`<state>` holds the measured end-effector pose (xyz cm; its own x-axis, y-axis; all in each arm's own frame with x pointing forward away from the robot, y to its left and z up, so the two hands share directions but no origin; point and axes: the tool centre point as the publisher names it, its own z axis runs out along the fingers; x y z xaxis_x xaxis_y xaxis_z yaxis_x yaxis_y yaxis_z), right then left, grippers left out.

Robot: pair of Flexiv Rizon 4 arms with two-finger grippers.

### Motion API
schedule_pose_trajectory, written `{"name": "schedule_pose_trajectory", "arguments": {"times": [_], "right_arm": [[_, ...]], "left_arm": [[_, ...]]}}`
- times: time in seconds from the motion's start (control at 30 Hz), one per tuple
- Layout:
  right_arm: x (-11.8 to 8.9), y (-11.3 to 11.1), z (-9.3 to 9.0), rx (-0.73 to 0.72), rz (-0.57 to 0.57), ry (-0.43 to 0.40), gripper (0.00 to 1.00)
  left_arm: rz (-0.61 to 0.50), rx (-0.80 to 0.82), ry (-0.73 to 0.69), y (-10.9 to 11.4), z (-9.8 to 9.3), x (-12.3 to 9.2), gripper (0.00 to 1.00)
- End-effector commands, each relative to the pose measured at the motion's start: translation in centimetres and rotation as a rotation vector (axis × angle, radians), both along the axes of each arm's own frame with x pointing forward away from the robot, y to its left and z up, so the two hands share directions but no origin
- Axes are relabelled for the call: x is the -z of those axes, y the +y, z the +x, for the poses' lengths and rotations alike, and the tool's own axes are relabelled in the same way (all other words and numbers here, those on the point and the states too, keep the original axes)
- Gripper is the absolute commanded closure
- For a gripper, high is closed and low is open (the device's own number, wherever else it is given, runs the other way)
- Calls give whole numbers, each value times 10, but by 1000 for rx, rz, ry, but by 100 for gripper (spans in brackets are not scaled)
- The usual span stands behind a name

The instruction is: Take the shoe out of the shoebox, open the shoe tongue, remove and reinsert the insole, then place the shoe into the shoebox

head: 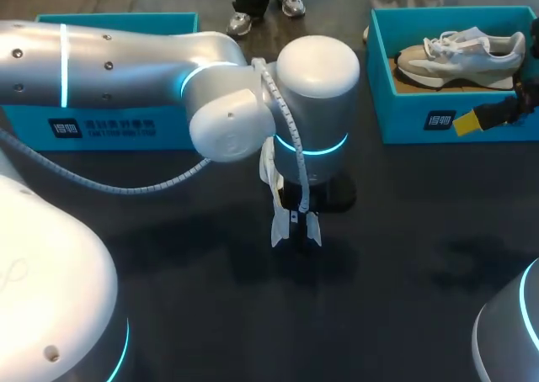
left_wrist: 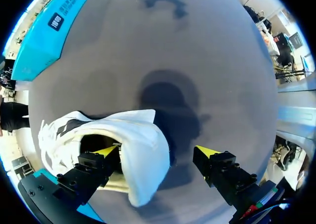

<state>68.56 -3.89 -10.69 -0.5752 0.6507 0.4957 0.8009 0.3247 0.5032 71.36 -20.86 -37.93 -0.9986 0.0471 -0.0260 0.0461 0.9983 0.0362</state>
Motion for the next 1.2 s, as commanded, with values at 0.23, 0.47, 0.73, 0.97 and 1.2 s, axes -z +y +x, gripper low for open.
{"name": "schedule_pose_trajectory", "arguments": {"times": [0.23, 0.47, 0.73, 0.97, 1.2], "right_arm": [[0, 1, 3, -2, -2, 4, 0], [0, 1, 3, -2, -2, 4, 0], [0, 1, 3, -2, -2, 4, 0], [0, 1, 3, -2, -2, 4, 0], [0, 1, 3, -2, -2, 4, 0]], "left_arm": [[22, -10, 30, -9, 3, 15, 45], [11, -20, 53, -5, -3, 18, 100], [-15, -36, 85, 6, -15, 11, 100], [-40, -73, 99, 17, -21, -21, 100], [-4, -125, 106, 22, -20, -73, 100]]}}
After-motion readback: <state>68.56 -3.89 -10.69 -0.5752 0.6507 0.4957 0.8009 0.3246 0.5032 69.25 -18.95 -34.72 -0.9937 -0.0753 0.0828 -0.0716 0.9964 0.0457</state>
